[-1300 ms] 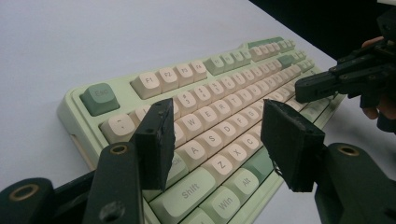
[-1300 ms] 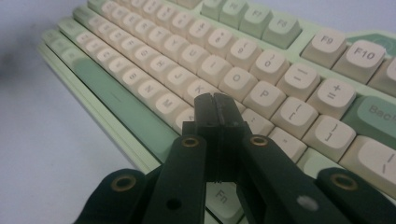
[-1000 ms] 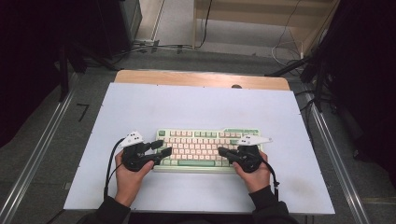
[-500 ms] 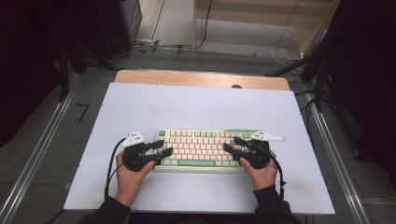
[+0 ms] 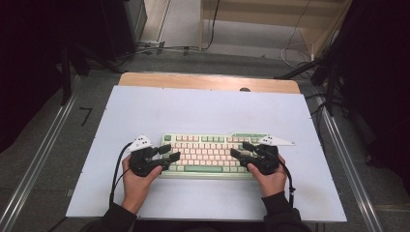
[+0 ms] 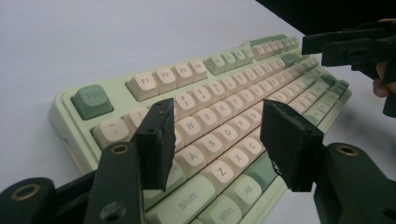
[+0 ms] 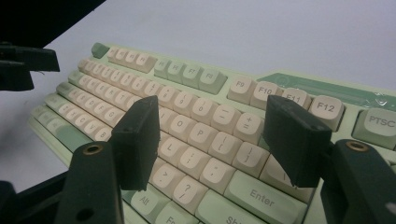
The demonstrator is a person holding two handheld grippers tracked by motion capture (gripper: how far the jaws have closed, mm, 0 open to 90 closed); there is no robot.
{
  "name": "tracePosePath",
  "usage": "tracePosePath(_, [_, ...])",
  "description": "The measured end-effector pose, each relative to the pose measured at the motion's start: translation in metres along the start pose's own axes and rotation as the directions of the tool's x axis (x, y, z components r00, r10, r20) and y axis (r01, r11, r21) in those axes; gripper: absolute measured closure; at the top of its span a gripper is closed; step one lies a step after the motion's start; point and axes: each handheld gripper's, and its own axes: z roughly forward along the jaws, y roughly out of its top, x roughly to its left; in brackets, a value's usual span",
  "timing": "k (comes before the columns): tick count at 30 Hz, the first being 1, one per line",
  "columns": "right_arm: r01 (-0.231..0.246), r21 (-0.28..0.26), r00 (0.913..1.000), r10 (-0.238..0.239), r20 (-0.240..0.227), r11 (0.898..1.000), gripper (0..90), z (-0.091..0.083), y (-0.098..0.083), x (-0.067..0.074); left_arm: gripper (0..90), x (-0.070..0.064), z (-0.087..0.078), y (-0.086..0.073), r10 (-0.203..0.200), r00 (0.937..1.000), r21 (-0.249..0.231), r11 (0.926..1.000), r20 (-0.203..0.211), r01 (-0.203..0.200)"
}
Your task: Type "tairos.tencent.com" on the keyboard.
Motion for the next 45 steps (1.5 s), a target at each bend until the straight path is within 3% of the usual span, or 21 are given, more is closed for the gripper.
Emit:
tracePosePath(2, [-0.003,0.002,1.0000,0.003,-0.003,1.000,34.9,0.001,0.000,0.001,56.6,-0.001,0.004,0.004,0.007,0.9999,0.003,1.0000,0.013,-0.007])
tracePosePath(4, [-0.002,0.001,1.0000,0.002,-0.005,1.000,35.1,0.001,0.000,0.001,76.6,-0.005,0.009,0.010,0.022,0.9985,-0.003,0.9998,0.050,-0.022])
tracePosePath(5, [-0.001,0.001,1.0000,0.001,-0.006,1.000,35.2,0.001,0.001,0.002,86.1,-0.007,0.012,0.012,0.045,0.9969,0.009,0.9989,0.064,-0.046])
tracePosePath(6, [0.000,0.001,1.0000,0.000,-0.008,1.000,35.5,0.001,0.001,0.002,90.0,-0.010,0.017,0.014,0.067,0.9954,0.028,0.9972,0.068,-0.069])
tracePosePath(9, [0.001,0.002,0.9999,-0.001,-0.013,1.000,35.8,0.002,0.001,0.002,90.0,-0.016,0.031,0.015,0.107,0.9921,0.078,0.9906,0.064,-0.112])
tracePosePath(12, [0.000,0.006,0.9998,0.000,-0.019,1.000,36.1,0.003,0.001,0.003,90.0,-0.020,0.042,0.018,0.125,0.9905,0.093,0.9872,0.057,-0.130])
tracePosePath(21, [0.010,0.009,0.9996,-0.010,-0.026,1.000,36.5,0.006,0.002,0.004,90.0,-0.024,0.065,0.026,0.141,0.9888,0.133,0.9803,0.049,-0.146])
tracePosePath(26, [0.011,0.014,0.9996,-0.011,-0.027,1.000,36.6,0.007,0.003,0.005,90.0,-0.025,0.072,0.029,0.151,0.9882,0.150,0.9768,0.025,-0.153])
tracePosePath(32, [0.014,0.016,0.9995,-0.014,-0.030,1.000,36.6,0.007,0.003,0.005,90.0,-0.026,0.078,0.030,0.180,0.9834,0.191,0.9646,0.024,-0.181])
tracePosePath(38, [0.014,0.019,0.9994,-0.013,-0.032,1.000,36.6,0.008,0.003,0.006,90.0,-0.025,0.080,0.029,0.186,0.9824,0.209,0.9601,0.017,-0.185])
tracePosePath(40, [0.015,0.020,0.9994,-0.014,-0.033,1.000,36.6,0.008,0.002,0.006,90.0,-0.026,0.082,0.029,0.214,0.9767,0.244,0.9463,0.021,-0.212])
tracePosePath(42, [0.014,0.020,0.9994,-0.014,-0.032,1.000,36.7,0.008,0.002,0.006,90.0,-0.030,0.081,0.031,0.245,0.9695,0.254,0.9371,0.011,-0.240])
tracePosePath(43, [0.014,0.020,0.9994,-0.013,-0.033,1.000,36.7,0.008,0.002,0.006,90.0,-0.031,0.080,0.031,0.245,0.9694,0.247,0.9383,0.018,-0.242])
tracePosePath(45, [0.016,0.016,0.9993,-0.016,-0.033,1.000,36.7,0.007,0.003,0.006,89.7,-0.031,0.076,0.033,0.220,0.9749,0.206,0.9529,0.037,-0.223])
